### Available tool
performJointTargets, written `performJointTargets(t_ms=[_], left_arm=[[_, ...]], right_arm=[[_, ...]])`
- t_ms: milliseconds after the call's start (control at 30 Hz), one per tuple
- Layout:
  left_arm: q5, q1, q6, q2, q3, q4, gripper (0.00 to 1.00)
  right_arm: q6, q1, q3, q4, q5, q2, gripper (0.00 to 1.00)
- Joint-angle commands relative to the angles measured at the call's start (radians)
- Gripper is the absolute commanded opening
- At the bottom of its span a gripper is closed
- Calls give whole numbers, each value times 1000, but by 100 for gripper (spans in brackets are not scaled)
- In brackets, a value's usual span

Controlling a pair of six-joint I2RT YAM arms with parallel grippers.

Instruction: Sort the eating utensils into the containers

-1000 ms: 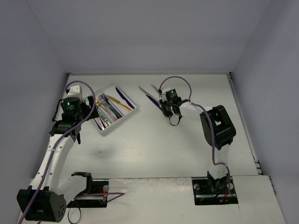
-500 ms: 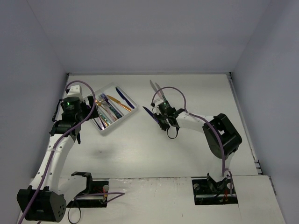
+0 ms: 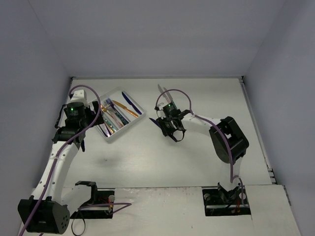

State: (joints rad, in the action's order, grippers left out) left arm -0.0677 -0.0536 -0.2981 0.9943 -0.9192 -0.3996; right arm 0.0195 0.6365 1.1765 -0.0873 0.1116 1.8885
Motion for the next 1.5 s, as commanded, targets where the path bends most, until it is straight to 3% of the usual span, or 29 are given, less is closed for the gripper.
performJointTargets(t_ms=[0,167,333,533,867,1133,1467], left_arm=[[3,-6,8,-13,-14,59,86],[3,-5,8,-14,-15,59,86],[4,-5,8,-15,-15,58,86],[4,-6,7,-14,-17,57,86],[3,-5,7,-14,-20,53,86],[-11,-5,8,-20,-19,51,86],[-44,-5,17,-30,-13,51,86]], right_arm=[[-45,2,63,-15,55,32,41],[-49,8,85,-32,57,57,39],[-40,25,90,-50,21,89,31],[-20,26,84,-52,-81,90,1],[-33,43,140,-50,-184,-55,0],[-50,45,450,-54,-96,19,0],[-65,62,1033,-47,49,419,0]])
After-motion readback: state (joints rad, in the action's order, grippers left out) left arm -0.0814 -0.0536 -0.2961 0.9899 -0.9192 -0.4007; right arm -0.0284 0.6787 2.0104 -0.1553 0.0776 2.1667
